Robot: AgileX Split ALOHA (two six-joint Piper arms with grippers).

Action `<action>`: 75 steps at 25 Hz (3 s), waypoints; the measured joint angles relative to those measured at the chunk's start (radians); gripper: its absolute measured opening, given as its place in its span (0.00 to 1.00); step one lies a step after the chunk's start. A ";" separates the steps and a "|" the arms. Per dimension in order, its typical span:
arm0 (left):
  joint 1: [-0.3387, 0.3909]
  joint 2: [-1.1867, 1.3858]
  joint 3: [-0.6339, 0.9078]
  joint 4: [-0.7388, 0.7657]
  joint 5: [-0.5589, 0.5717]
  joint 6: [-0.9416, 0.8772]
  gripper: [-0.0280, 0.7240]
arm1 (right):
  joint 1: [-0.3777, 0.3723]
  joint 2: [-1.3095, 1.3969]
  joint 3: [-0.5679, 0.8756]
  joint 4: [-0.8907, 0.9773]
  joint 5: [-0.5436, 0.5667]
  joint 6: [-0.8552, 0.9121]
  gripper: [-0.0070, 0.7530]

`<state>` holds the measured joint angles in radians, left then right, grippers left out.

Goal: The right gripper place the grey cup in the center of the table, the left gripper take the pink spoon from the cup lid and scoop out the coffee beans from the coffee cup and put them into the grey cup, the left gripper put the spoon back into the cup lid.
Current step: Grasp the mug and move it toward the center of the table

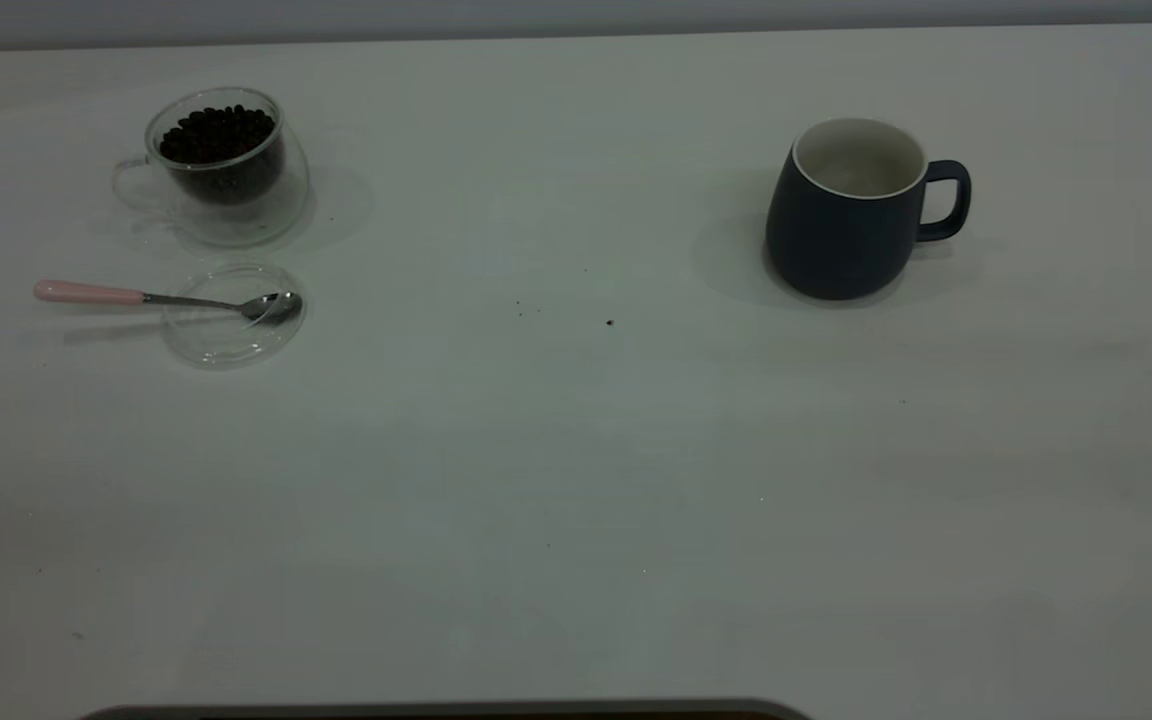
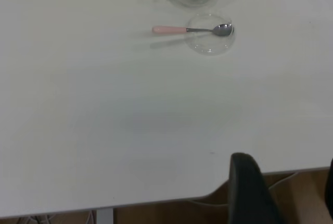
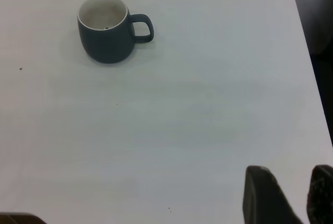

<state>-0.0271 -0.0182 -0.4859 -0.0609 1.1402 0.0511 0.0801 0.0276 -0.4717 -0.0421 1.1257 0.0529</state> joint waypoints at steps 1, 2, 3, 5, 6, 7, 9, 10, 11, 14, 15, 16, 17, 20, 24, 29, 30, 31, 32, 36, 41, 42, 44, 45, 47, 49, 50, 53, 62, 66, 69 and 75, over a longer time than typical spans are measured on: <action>0.000 0.000 0.000 0.000 0.000 0.000 0.59 | 0.000 0.000 0.000 0.000 0.000 0.000 0.32; 0.000 0.000 0.000 0.000 0.000 0.000 0.59 | 0.000 0.000 0.000 0.000 0.000 0.000 0.32; 0.000 0.000 0.000 0.000 0.000 0.000 0.59 | 0.000 0.000 0.000 0.000 0.000 0.000 0.32; 0.000 0.000 0.000 0.000 0.000 0.000 0.59 | 0.000 0.000 0.000 0.000 0.000 0.000 0.32; 0.000 0.000 0.000 0.000 0.000 0.000 0.59 | 0.000 0.000 0.000 0.000 0.000 0.000 0.32; 0.000 0.000 0.000 0.000 0.000 0.000 0.59 | 0.000 0.000 0.000 0.000 0.000 0.000 0.32; 0.000 0.000 0.000 0.000 0.000 0.000 0.59 | 0.000 0.000 0.000 0.000 0.000 0.000 0.32; 0.000 0.000 0.000 0.000 0.000 0.000 0.59 | 0.000 0.000 0.000 0.000 0.000 0.000 0.32; 0.000 0.000 0.000 0.000 0.000 0.000 0.59 | 0.000 0.000 0.000 0.000 0.000 0.000 0.32; 0.000 0.000 0.000 0.000 0.000 -0.001 0.59 | 0.000 0.000 0.000 0.000 0.000 0.000 0.32; 0.000 0.000 0.000 0.000 0.000 -0.001 0.59 | 0.000 0.000 0.000 0.000 0.000 0.000 0.32; 0.000 0.000 0.000 0.000 0.000 -0.001 0.59 | 0.000 0.000 0.000 0.000 0.000 0.000 0.32; 0.000 0.000 0.000 0.000 0.000 -0.001 0.59 | 0.000 0.000 0.000 0.000 0.000 0.000 0.32; 0.000 0.000 0.000 0.000 0.000 -0.003 0.59 | 0.000 0.000 0.000 0.000 0.000 0.000 0.32; 0.000 0.000 0.000 0.000 0.000 -0.003 0.59 | 0.000 0.000 0.000 0.000 0.000 0.000 0.32; 0.000 0.000 0.000 0.000 0.000 -0.003 0.59 | 0.000 0.000 0.000 0.000 0.000 0.000 0.32; 0.000 0.000 0.000 0.000 0.000 -0.003 0.59 | 0.000 0.000 0.000 0.000 0.000 0.000 0.32; 0.000 0.000 0.000 0.000 0.000 -0.003 0.59 | 0.000 0.000 0.000 0.000 0.000 0.000 0.32; 0.000 0.000 0.000 0.000 0.000 -0.003 0.59 | 0.000 0.000 0.000 0.000 0.000 0.000 0.32; 0.000 0.000 0.000 0.000 0.000 -0.003 0.59 | 0.000 0.000 0.000 0.000 0.000 0.000 0.32; 0.000 0.000 0.000 0.000 0.000 -0.003 0.59 | 0.000 0.000 0.000 0.013 0.000 0.000 0.32; 0.000 0.000 0.000 0.000 0.000 -0.003 0.59 | 0.000 0.000 0.000 0.022 0.000 0.000 0.32; 0.000 0.000 0.000 0.000 0.000 -0.002 0.59 | 0.000 0.000 0.000 0.028 0.000 -0.002 0.32; 0.000 0.000 0.000 0.000 0.000 -0.002 0.59 | 0.000 0.000 0.000 0.029 0.000 -0.002 0.32; 0.000 0.000 0.000 0.000 0.000 -0.002 0.59 | 0.000 0.000 0.000 0.030 0.000 -0.002 0.32; 0.000 0.000 0.000 0.000 0.000 -0.002 0.59 | 0.000 0.000 0.000 0.033 0.000 -0.002 0.32; 0.000 0.000 0.000 0.000 0.000 -0.002 0.59 | 0.000 0.002 -0.001 0.042 -0.004 -0.002 0.33; 0.000 0.000 0.000 0.000 0.000 0.000 0.59 | 0.000 0.073 -0.011 0.061 -0.042 -0.022 0.38; 0.000 0.000 0.000 0.000 0.000 0.000 0.59 | 0.000 0.647 -0.013 0.107 -0.466 -0.227 0.72; 0.000 0.000 0.000 0.000 0.000 0.000 0.59 | 0.001 0.937 -0.044 0.193 -0.647 -0.407 0.74; 0.000 0.000 0.000 0.000 0.000 0.000 0.59 | 0.001 1.126 -0.129 0.243 -0.713 -0.515 0.74; 0.000 0.000 0.000 0.000 0.000 0.000 0.59 | 0.001 1.433 -0.384 0.268 -0.750 -0.819 0.74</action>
<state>-0.0271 -0.0182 -0.4859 -0.0609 1.1402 0.0515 0.0810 1.4610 -0.8562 0.2255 0.3762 -0.7658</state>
